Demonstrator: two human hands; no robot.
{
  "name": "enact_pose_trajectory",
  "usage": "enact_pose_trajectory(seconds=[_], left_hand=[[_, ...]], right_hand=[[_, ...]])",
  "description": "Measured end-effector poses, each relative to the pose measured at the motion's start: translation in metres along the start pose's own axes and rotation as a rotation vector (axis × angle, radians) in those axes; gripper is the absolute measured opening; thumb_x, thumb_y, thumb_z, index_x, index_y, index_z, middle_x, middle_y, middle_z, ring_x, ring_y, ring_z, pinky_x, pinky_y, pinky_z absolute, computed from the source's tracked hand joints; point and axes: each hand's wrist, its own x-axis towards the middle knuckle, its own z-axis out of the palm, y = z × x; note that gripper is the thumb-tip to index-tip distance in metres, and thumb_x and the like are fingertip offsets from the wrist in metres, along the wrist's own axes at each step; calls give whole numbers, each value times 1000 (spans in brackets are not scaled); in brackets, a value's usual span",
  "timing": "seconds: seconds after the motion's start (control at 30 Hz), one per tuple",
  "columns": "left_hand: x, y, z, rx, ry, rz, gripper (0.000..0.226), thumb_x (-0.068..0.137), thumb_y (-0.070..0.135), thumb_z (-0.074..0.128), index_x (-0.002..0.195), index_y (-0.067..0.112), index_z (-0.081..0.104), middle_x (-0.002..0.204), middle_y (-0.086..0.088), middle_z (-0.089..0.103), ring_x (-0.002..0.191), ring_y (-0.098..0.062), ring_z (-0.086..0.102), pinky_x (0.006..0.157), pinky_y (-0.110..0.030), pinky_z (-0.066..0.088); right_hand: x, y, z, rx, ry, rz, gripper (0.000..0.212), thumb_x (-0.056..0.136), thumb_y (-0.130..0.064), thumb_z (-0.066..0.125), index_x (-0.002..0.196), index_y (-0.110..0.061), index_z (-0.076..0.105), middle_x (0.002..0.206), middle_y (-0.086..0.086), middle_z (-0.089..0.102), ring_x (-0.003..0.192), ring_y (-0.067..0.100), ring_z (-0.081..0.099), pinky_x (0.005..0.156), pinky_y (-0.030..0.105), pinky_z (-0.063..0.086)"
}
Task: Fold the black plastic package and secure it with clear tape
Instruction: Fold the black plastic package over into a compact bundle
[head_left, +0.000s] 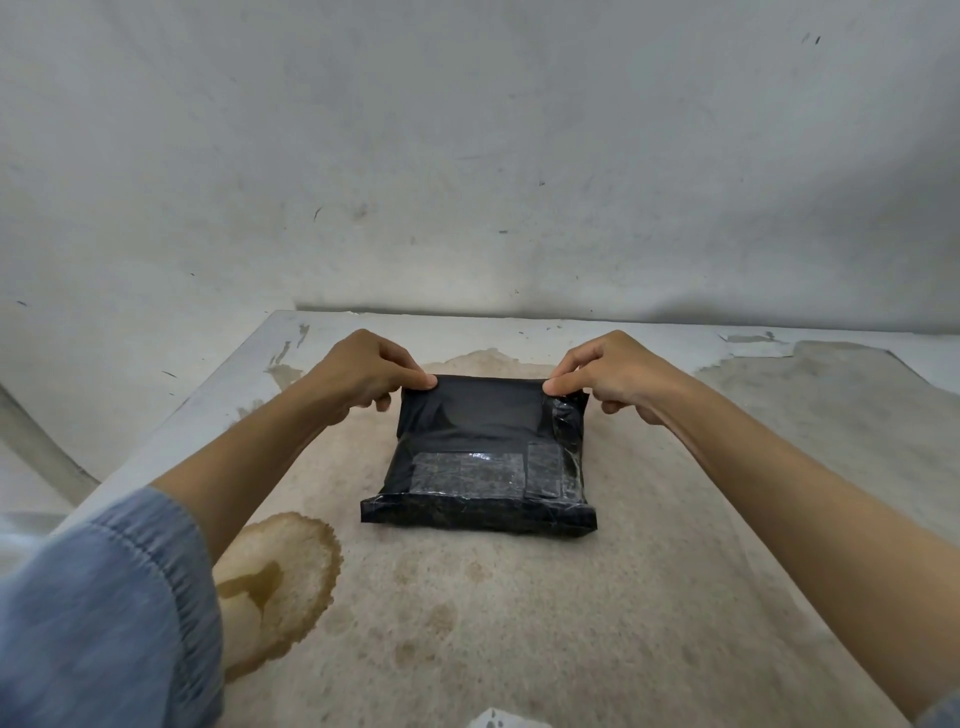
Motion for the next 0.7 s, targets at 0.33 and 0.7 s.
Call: enact_pose_trajectory(seconds=[0.33,0.7], left_hand=[[-12,-1,4,-168,-23,-16,15,79,22,76,78,9,69,60,-7,71,53,-15,69,49,-17,50],[-16,-5,12,-321,-47,-70,12,84,16,71,84,5,67,74,-15,75,58,-15,71,56,-19,58]], right_hand=[[-7,-2,-1,135,-23,41,7,74,-10,78,78,-10,73,108,7,67,54,21,69,38,20,44],[-14,-4,4,316,-106,80,9,81,2,68,77,-3,62,93,14,66,73,32,73,66,32,60]])
